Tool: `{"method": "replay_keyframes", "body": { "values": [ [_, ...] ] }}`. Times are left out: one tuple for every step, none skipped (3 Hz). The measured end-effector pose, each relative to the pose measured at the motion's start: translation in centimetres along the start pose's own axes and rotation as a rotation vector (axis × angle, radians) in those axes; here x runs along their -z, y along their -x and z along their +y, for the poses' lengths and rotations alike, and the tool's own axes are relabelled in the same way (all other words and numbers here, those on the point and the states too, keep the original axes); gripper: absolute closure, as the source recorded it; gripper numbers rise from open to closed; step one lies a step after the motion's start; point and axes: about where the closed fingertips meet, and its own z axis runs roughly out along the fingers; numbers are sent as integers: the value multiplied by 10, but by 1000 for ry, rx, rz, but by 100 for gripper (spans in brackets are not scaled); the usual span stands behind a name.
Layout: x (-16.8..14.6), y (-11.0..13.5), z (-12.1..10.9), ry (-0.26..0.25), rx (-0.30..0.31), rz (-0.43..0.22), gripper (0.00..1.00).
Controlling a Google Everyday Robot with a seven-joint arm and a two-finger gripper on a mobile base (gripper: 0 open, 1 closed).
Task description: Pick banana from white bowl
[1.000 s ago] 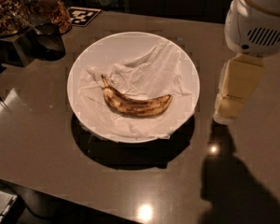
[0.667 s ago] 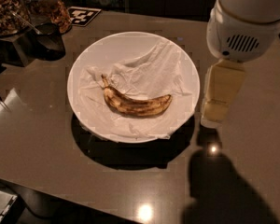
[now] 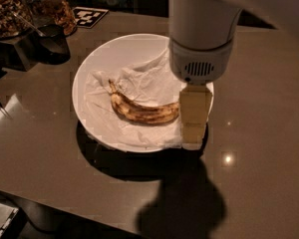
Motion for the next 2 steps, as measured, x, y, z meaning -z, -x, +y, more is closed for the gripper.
{"method": "replay_keyframes", "body": {
  "values": [
    [5, 6, -4, -29, -1, -25, 0],
    [8, 33, -8, -31, 76, -65, 0]
  ]
}}
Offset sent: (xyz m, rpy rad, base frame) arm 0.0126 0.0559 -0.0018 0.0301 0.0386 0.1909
